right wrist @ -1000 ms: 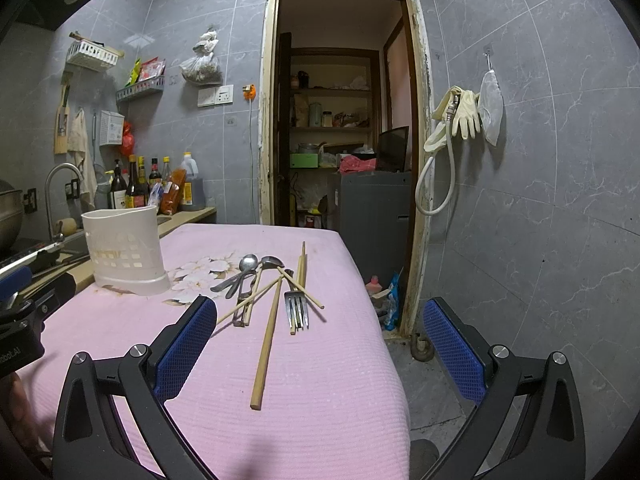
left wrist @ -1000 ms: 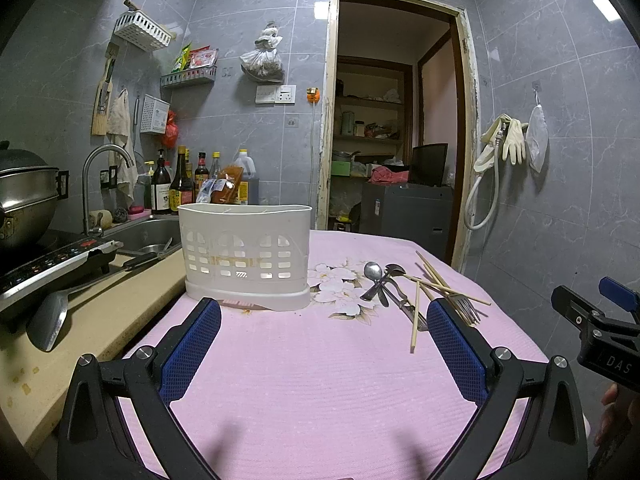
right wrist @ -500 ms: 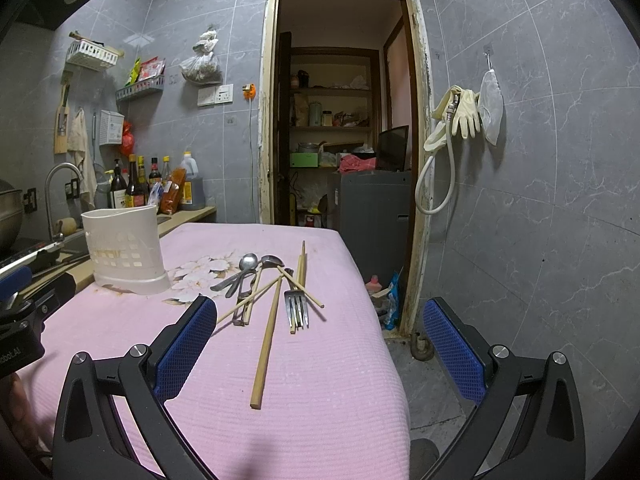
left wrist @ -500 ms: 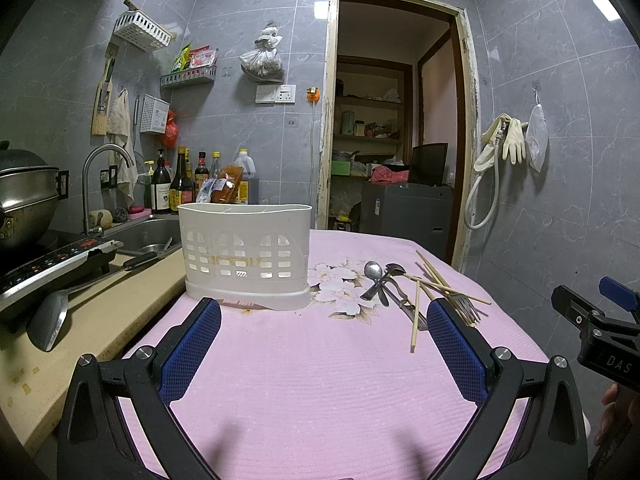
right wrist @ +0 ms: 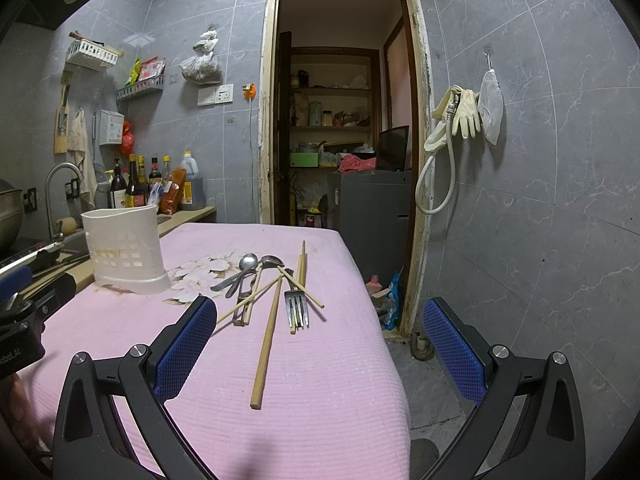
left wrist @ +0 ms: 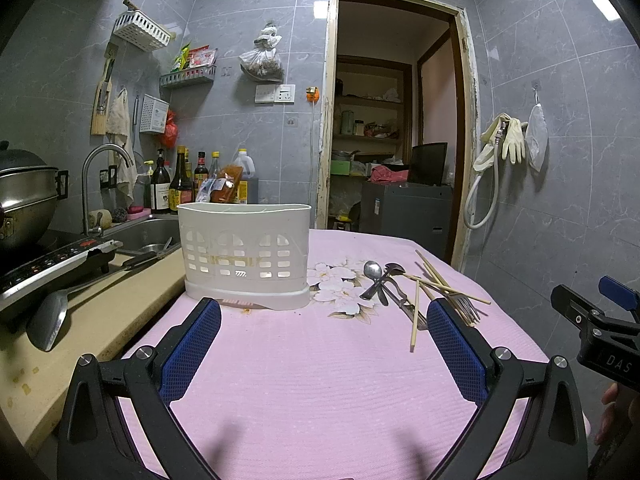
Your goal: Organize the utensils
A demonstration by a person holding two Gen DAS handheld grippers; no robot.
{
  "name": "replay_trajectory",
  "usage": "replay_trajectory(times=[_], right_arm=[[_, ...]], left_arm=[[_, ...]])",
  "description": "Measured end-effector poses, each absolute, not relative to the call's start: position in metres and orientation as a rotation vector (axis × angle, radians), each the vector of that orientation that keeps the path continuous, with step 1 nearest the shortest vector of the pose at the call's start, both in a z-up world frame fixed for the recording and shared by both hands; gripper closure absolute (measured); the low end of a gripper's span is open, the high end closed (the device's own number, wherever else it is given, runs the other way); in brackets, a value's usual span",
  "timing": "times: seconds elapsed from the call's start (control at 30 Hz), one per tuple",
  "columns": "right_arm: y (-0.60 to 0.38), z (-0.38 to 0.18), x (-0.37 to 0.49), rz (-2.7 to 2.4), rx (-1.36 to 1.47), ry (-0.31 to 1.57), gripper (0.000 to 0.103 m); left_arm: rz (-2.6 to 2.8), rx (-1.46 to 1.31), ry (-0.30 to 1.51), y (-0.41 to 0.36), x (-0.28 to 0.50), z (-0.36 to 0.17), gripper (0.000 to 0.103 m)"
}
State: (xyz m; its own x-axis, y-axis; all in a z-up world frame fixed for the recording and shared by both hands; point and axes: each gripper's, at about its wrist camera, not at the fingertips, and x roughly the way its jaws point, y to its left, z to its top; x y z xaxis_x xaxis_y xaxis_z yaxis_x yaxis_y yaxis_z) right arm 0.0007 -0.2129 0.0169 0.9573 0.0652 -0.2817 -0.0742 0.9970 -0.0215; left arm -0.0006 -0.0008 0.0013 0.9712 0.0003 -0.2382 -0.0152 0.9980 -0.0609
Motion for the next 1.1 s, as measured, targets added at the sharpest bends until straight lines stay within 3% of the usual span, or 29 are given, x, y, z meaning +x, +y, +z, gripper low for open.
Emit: replay_trajectory(times=[0.7,1.1], right_arm=[[-0.219,0.036,0.028,0.06,-0.116,0.181,0.0],[-0.233,0.062,0.116,0.168,-0.206,0.277,0.0]], left_arm=[[0.047,0.022,0.194,-0.004,0.043,0.018,0.002],[-0.101,0.047,0.362,-0.016,0.139,0.038,0.002]])
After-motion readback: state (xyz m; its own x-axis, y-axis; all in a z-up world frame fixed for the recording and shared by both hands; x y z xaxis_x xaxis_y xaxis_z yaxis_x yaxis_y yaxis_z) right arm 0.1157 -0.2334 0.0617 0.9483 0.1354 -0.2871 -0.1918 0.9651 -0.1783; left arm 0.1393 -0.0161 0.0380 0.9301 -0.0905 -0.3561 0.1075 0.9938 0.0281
